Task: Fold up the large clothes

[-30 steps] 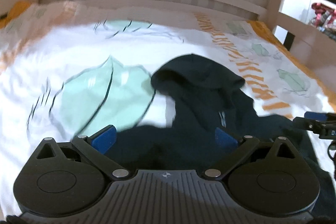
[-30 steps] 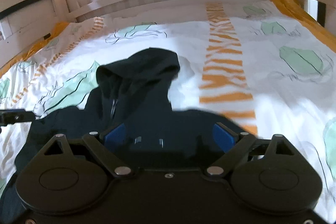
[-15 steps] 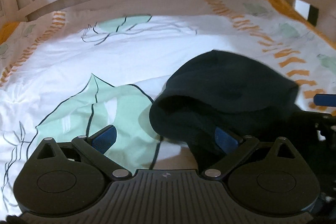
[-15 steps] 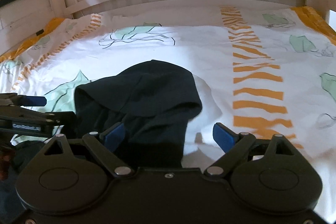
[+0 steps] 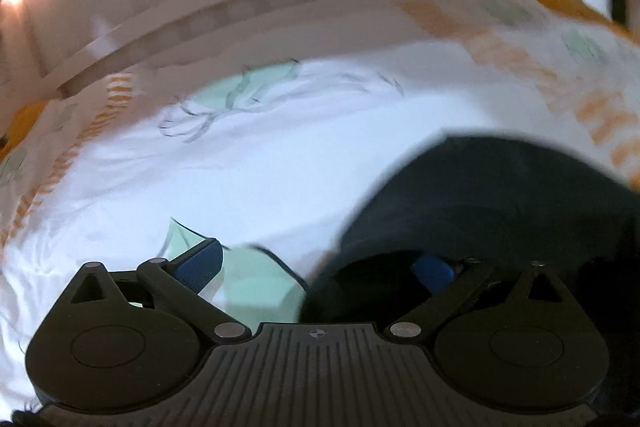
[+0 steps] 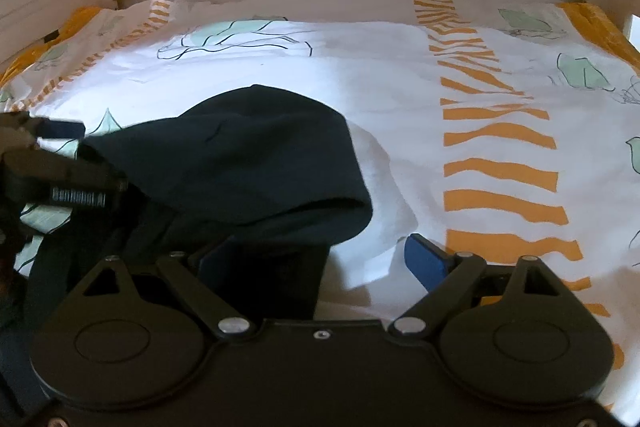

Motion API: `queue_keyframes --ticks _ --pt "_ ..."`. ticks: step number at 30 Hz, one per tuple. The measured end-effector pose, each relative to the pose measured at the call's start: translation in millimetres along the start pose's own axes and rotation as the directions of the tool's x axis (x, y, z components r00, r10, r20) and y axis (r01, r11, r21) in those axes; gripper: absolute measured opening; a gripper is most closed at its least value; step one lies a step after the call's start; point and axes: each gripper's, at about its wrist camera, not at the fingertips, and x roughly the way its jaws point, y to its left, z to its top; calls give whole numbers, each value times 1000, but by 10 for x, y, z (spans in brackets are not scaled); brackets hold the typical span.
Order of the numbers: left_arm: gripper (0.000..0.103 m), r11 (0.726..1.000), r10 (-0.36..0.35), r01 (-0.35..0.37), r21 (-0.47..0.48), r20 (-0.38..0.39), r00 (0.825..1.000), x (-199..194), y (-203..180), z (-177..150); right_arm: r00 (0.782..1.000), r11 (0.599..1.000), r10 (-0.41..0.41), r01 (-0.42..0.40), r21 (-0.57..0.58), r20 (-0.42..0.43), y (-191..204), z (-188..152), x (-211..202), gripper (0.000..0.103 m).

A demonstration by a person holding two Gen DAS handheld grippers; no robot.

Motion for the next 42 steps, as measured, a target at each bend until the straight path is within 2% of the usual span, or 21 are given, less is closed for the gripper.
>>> queue_keyframes --ticks 3,4,9,11,12,14,17,20,22,25,27,30,32,35,39,42 --pt "101 991 24 -21 -131 23 999 -40 211 61 1000 1000 -16 16 -4 6 -15 35 19 91" --pt "101 989 23 -19 -146 25 999 -51 255 74 1000 1000 -24 24 -3 7 -24 53 32 91" --pt "101 997 27 -23 -79 50 998 -134 317 40 995 995 -99 99 -5 23 -104 217 106 87" --pt "101 998 35 -31 -62 64 997 -169 333 18 991 991 -129 130 -32 27 -141 340 131 72" --pt "101 998 38 -34 -61 70 997 -185 341 0 989 988 -144 146 -44 40 -162 420 119 71" --pt "101 997 44 -38 -69 78 996 -192 379 -21 983 985 -159 164 -60 89 -187 564 60 71" --pt "101 994 62 -54 -95 74 995 -134 397 -42 982 987 -114 130 -93 153 -178 773 -30 76" --pt "101 993 50 -45 -109 35 998 -109 431 -144 976 973 -107 142 -183 189 -76 795 -9 79" --pt "102 996 33 -32 -79 8 999 -96 438 -246 981 962 -127 159 -224 149 -74 728 109 79" --pt "102 999 -44 44 -7 -76 996 -51 446 -398 983 958 -184 184 -219 20 -261 551 328 81" --pt "101 995 -91 96 40 -95 991 -81 438 -472 990 981 -133 123 -152 -55 -492 433 390 84" --pt "101 987 -127 137 86 -106 986 -151 484 -499 997 1000 -26 27 6 -66 -812 320 321 86" --pt "101 985 -150 157 67 -100 984 -220 581 -478 996 996 57 -52 67 -68 -934 306 263 89" --pt "101 985 -171 173 10 -69 983 -341 736 -414 987 988 147 -143 62 -72 -1004 272 122 89" --pt "101 978 -185 185 -99 7 983 -541 846 -301 957 960 278 -274 50 -81 -998 168 -103 89" --pt "101 970 -200 206 -131 52 978 -607 740 -161 939 936 344 -342 86 -11 -1023 155 -252 89"
